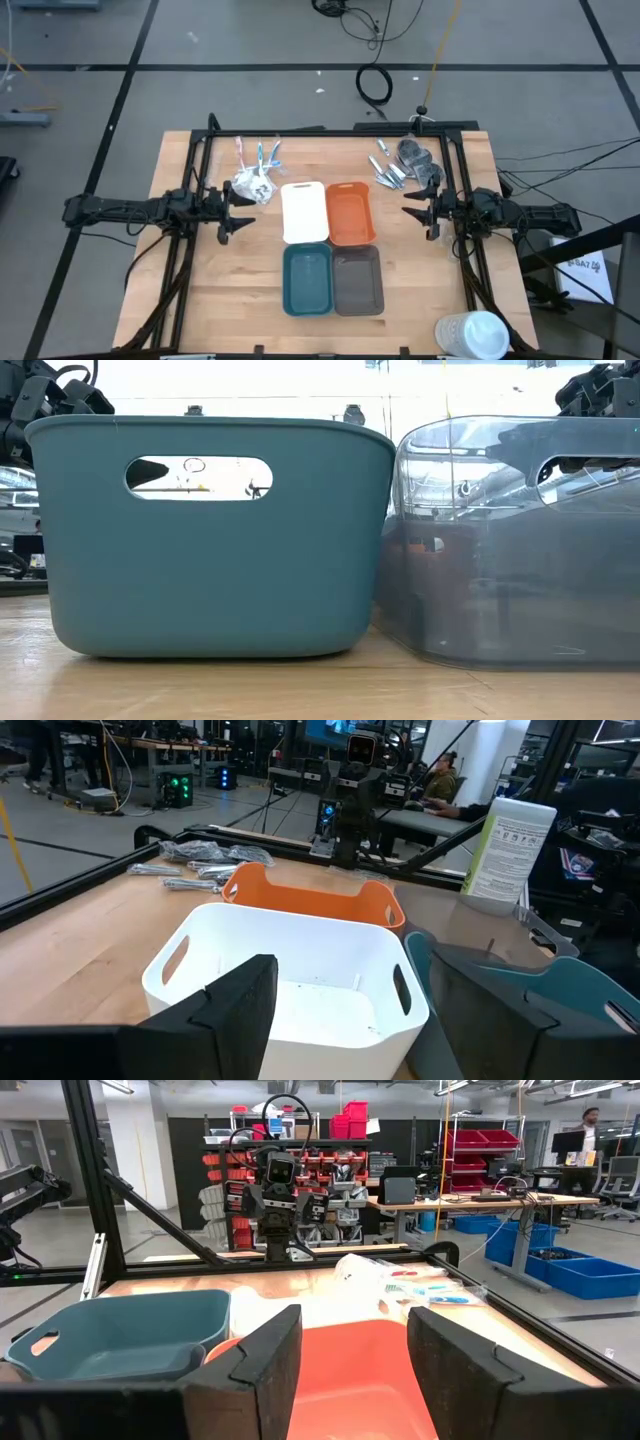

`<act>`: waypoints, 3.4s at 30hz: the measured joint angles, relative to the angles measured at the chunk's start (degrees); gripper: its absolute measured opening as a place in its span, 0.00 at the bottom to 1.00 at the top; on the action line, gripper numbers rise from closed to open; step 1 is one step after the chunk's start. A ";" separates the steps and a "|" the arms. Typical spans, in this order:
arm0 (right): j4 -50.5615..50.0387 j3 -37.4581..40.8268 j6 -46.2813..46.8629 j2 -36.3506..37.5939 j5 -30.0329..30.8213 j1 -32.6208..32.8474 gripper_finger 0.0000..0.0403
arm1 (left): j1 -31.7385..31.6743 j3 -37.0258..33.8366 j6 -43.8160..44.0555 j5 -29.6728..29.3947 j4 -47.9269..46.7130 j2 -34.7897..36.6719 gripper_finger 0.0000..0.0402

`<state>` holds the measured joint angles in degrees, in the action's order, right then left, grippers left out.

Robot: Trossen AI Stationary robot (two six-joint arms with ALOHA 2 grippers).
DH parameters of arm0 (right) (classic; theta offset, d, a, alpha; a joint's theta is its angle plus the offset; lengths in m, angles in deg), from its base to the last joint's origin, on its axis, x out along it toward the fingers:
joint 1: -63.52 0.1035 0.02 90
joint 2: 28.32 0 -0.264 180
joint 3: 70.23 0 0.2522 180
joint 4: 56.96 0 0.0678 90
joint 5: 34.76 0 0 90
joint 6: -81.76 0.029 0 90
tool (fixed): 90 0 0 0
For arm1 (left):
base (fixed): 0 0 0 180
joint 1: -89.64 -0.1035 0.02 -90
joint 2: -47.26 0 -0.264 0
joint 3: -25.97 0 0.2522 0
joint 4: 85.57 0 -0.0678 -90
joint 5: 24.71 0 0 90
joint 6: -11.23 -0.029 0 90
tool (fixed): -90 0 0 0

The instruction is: Pick & Place Travel size toiletries

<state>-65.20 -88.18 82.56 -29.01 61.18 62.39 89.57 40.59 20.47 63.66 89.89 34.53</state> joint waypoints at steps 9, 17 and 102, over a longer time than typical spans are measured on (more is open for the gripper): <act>0.02 0.00 0.00 0.02 0.00 0.00 0.43 | 0.00 -0.02 0.00 0.02 0.00 -0.02 0.64; 0.00 0.00 0.00 0.02 -0.02 -0.02 0.44 | 0.00 -0.02 0.00 0.01 0.00 -0.01 0.64; 0.00 0.00 0.00 0.02 0.00 0.00 0.43 | -3.96 19.90 18.45 -33.82 -34.18 -8.73 0.63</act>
<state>-65.20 -88.18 82.55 -28.99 61.18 62.40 85.61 60.48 38.92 29.84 55.70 25.80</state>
